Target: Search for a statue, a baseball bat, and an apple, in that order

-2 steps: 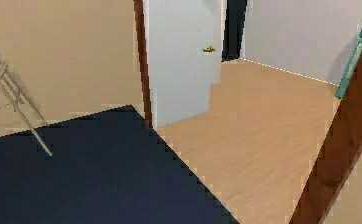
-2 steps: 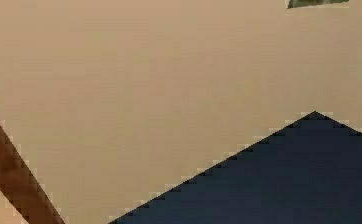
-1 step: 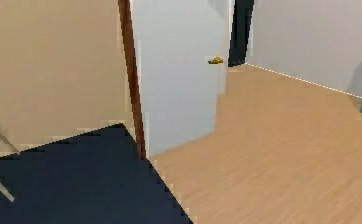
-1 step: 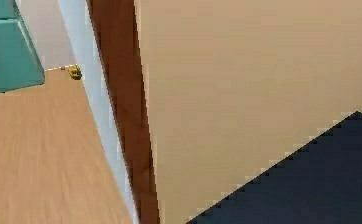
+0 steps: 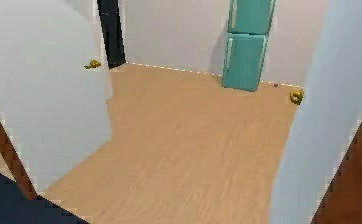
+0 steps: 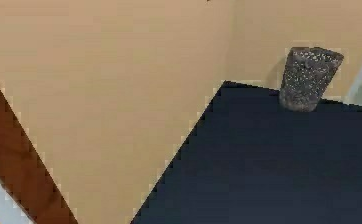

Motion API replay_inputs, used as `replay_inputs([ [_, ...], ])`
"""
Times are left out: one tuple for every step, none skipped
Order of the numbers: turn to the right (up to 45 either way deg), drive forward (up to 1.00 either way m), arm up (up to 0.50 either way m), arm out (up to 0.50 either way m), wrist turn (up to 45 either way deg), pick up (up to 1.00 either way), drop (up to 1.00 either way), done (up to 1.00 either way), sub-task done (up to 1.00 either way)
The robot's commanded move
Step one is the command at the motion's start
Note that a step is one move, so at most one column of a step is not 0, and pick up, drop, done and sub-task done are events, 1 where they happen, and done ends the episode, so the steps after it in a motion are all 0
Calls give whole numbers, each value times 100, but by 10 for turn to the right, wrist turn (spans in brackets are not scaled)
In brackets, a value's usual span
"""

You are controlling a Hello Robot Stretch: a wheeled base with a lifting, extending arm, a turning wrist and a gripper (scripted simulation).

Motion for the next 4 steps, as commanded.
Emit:
replay_inputs([
  [0,100,0,0,0,0,0,0,0],
  [0,30,0,0,0,0,0,0,0],
  [240,0,0,0,0,0,0,0,0],
  [0,50,0,0,0,0,0,0,0],
])
